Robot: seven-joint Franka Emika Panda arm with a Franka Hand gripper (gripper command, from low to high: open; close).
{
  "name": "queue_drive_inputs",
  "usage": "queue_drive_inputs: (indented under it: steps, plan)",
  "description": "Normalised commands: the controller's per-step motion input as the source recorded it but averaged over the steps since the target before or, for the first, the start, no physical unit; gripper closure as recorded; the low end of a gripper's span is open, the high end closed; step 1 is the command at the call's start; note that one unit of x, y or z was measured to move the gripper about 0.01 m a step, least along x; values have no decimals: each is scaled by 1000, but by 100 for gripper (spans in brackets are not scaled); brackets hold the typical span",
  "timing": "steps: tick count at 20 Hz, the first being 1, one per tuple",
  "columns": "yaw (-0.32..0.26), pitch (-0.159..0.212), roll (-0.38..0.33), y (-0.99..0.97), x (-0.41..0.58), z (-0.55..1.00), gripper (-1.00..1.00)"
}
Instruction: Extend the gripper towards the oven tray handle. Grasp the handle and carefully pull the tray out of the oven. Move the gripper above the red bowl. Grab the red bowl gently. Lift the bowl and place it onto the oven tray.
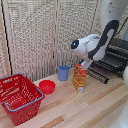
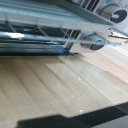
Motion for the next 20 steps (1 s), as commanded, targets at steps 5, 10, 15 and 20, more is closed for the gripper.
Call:
queue_drive_inputs:
  steps: [5,10,15,20]
  plan:
    - [-36,33,175,202,106,601,-100]
    - [-138,-23,214,357,138,412,-100]
    - [-187,-76,184,391,66,399,-100]
    - [-188,-91,175,396,53,408,-100]
